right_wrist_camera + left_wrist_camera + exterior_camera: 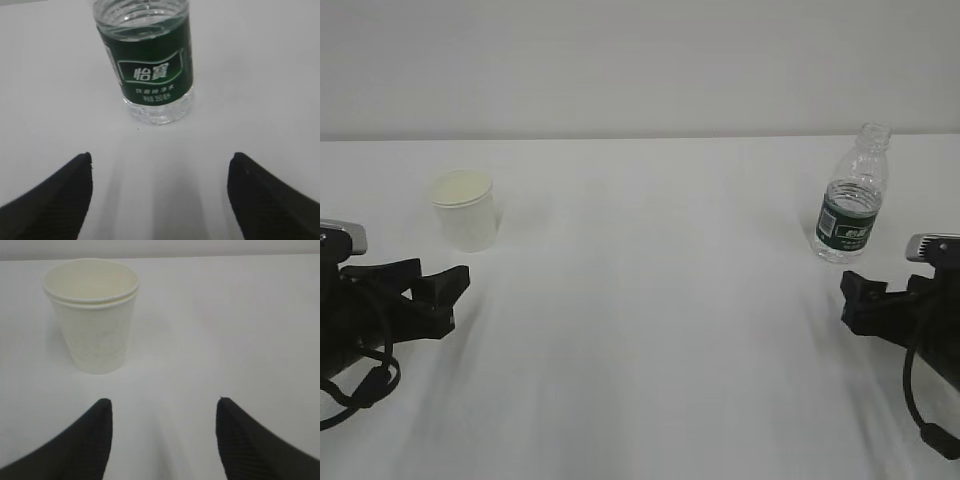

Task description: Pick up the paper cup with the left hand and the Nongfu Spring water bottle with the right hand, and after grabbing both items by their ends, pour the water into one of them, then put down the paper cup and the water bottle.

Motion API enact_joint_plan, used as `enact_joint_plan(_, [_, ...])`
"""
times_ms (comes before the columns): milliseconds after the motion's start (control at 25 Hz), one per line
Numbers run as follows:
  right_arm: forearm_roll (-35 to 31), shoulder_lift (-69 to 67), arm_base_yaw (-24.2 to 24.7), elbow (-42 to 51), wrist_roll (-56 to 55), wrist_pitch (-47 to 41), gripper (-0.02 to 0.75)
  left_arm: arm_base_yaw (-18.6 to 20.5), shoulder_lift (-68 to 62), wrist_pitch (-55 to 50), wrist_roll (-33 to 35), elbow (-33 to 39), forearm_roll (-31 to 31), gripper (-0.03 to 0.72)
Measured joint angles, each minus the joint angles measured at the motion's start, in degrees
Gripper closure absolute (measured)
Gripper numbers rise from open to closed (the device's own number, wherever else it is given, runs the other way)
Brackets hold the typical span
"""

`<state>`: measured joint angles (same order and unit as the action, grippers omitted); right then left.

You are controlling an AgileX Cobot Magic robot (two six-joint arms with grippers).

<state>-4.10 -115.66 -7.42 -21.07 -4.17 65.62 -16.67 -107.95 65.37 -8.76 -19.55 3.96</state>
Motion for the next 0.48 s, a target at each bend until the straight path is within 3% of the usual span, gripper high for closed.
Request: enact_joint_plan(480, [1.78, -4.76, 0.0, -8.36, -0.19, 0.0, 0.067, 0.0, 0.0, 0.1, 0.0, 0.0, 0.45, 0.225])
